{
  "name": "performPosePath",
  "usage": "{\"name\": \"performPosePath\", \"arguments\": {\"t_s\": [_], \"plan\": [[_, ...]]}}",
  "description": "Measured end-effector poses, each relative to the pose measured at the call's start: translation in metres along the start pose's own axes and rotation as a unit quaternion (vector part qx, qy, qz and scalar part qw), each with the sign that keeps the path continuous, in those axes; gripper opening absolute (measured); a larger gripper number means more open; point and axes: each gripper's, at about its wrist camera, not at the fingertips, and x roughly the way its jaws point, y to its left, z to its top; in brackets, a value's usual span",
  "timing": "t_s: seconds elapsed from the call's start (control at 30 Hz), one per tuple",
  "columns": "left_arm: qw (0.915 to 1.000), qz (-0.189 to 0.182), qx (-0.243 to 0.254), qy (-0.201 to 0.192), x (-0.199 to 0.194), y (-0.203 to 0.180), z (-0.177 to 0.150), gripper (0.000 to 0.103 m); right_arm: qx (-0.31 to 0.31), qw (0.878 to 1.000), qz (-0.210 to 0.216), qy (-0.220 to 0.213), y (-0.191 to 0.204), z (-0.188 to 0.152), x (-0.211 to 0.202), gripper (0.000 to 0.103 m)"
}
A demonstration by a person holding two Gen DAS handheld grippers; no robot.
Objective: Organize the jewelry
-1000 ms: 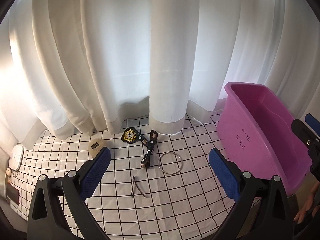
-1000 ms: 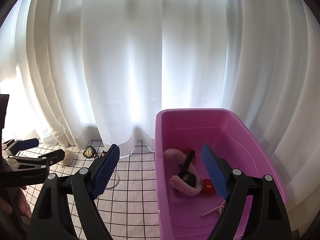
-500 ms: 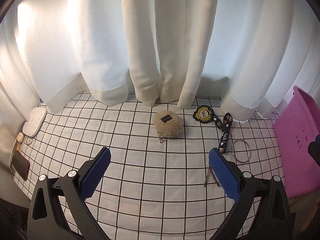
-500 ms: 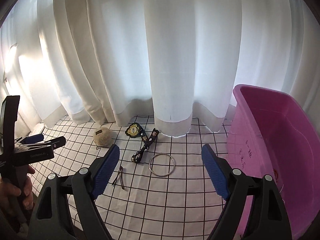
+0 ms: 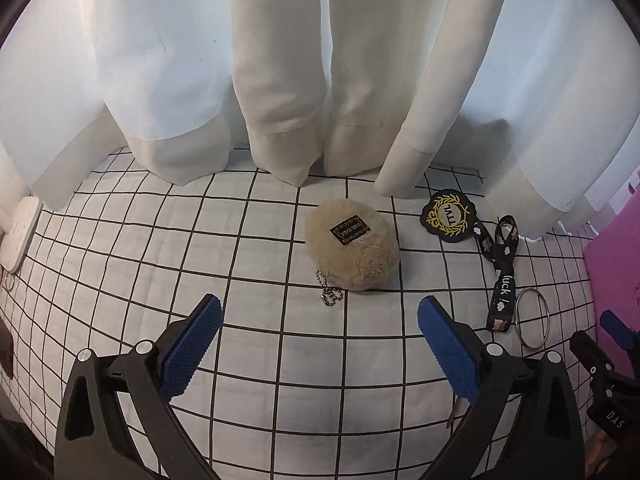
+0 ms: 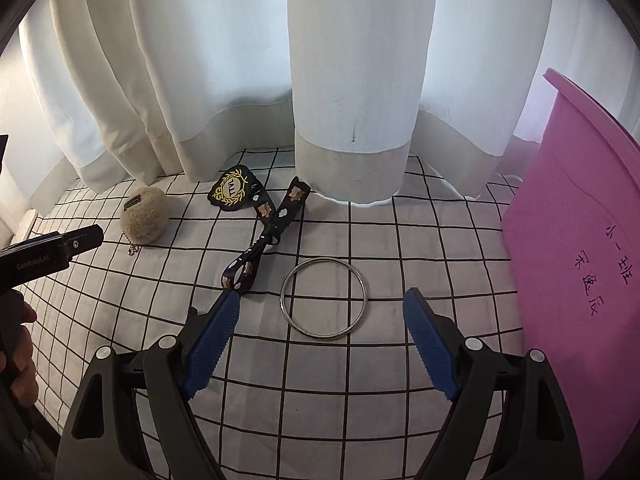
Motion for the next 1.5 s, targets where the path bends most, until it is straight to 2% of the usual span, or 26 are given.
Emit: {"name": "performPosePath", "arguments": {"t_s": [0.23,0.77,0.93,1.1,1.23,1.37,1.5], "plan": [[0.9998,-0.001,0.015,0.010,0.032,-0.007,0.008,0.097,0.013,1.000,-0.006,0.016,-0.002,-0.003,0.028,0.080],[0.9996,-0.003,0.022,0.020,0.055,-0.015,0.015,0.097,0.016,0.998,-0.024,0.052,-0.003,-0.001,0.074,0.080],[0.9994,0.005,0.024,0.022,0.064,-0.014,0.019,0.097,0.022,0.998,-0.017,0.059,-0.007,0.001,0.082,0.080],[0.9990,0.012,0.032,0.027,0.079,-0.017,0.027,0.097,0.018,0.998,-0.015,0.063,-0.006,0.002,0.088,0.090],[0.9987,0.018,0.037,0.030,0.089,-0.021,0.033,0.097,0.010,0.998,-0.015,0.053,-0.009,0.002,0.093,0.094],[0.9979,0.029,0.043,0.038,0.104,-0.024,0.034,0.098,0.001,0.999,-0.010,0.045,-0.011,0.006,0.094,0.094],[0.9988,0.021,0.031,0.030,0.112,-0.022,0.037,0.098,-0.001,1.000,-0.011,0.021,-0.009,0.003,0.094,0.094]]}}
